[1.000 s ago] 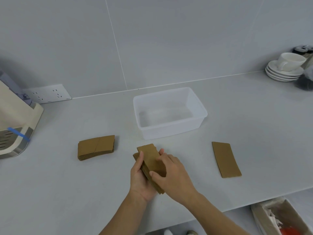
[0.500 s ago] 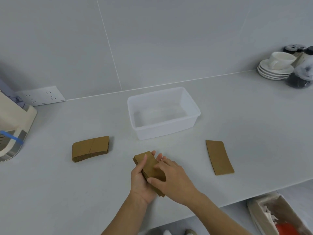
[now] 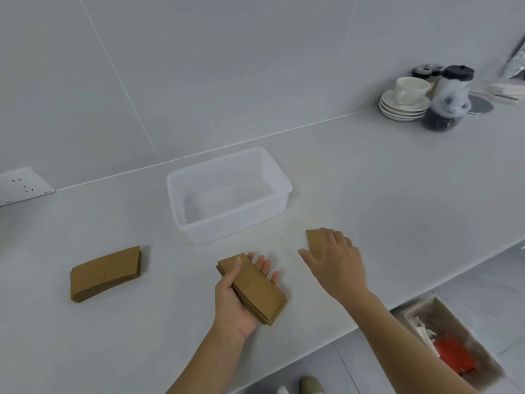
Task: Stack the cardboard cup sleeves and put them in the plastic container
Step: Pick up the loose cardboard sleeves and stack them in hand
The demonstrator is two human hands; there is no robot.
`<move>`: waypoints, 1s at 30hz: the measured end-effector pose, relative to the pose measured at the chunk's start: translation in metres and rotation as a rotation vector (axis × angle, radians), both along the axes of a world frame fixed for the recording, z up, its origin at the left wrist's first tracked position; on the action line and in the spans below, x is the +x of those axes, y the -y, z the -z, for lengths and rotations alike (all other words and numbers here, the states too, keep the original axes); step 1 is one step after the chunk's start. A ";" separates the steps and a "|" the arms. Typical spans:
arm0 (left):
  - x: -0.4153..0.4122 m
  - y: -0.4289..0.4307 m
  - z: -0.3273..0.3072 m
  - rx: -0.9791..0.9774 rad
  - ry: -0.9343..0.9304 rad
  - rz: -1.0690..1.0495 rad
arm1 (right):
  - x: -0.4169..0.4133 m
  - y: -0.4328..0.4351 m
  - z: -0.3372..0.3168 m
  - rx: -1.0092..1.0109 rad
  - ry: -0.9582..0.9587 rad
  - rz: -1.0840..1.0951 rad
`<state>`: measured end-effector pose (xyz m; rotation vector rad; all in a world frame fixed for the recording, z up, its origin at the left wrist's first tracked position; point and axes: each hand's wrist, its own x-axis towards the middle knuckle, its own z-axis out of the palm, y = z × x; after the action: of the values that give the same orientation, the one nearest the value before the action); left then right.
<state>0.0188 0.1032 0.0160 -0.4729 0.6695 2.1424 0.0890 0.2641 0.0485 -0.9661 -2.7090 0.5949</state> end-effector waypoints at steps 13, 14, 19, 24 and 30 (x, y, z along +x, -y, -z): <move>0.016 -0.032 0.011 -0.011 -0.022 0.059 | 0.028 -0.011 0.043 -0.017 0.176 0.105; 0.017 -0.032 0.012 -0.009 -0.026 0.059 | 0.029 -0.009 0.044 0.005 0.164 0.101; 0.016 -0.035 0.011 -0.001 -0.029 0.046 | 0.031 -0.006 0.044 0.011 0.113 0.087; 0.014 -0.034 0.006 0.008 -0.015 0.015 | 0.028 -0.009 0.030 -0.164 0.009 0.053; 0.005 -0.028 -0.004 0.017 -0.002 -0.031 | 0.012 0.005 0.006 -0.340 -0.085 -0.071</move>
<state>0.0239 0.1312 0.0200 -0.4750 0.6484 2.1764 0.1012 0.2590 0.0430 -0.8933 -2.6255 1.1111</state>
